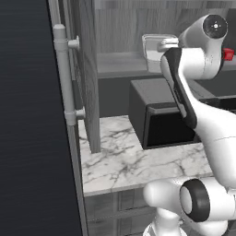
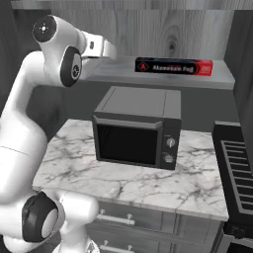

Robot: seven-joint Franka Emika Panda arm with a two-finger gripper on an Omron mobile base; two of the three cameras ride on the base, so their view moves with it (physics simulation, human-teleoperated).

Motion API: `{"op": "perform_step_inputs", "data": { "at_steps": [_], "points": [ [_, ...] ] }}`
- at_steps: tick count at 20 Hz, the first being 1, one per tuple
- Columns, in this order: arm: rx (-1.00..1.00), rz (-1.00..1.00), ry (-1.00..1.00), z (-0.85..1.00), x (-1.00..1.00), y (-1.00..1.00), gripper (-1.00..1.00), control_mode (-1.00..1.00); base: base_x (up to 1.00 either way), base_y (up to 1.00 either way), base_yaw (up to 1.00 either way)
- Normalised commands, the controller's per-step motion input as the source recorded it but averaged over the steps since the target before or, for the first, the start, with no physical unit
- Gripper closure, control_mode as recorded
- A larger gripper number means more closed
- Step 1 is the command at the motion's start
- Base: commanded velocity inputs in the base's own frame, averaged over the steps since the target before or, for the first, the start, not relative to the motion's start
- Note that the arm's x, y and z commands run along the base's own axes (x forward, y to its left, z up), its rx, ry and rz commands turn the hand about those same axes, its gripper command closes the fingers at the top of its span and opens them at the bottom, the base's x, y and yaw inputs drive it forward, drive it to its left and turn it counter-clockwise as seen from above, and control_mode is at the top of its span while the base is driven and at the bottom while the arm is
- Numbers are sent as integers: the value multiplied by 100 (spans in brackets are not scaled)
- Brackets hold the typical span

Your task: Retrieve the tupperware and aluminum foil from the cabinet and place them on the dining counter near the plate with cucumber and kebab skewer to prepare for storing leftovers.

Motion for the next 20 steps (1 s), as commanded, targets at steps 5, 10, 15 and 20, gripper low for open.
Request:
{"op": "perform_step_inputs", "data": {
  "at_steps": [5, 10, 15, 20],
  "points": [
    [-8, 0, 2, -38, -100, -31, 100, -100, 0, 0, 0],
    [-7, 0, 18, -21, -96, -23, 100, -100, 0, 0, 0],
    [-11, 0, 40, -19, -61, -9, 100, -100, 0, 0, 0],
    [0, 0, 0, 0, 0, 0, 100, 100, -53, 0, 0]
  ]
}}
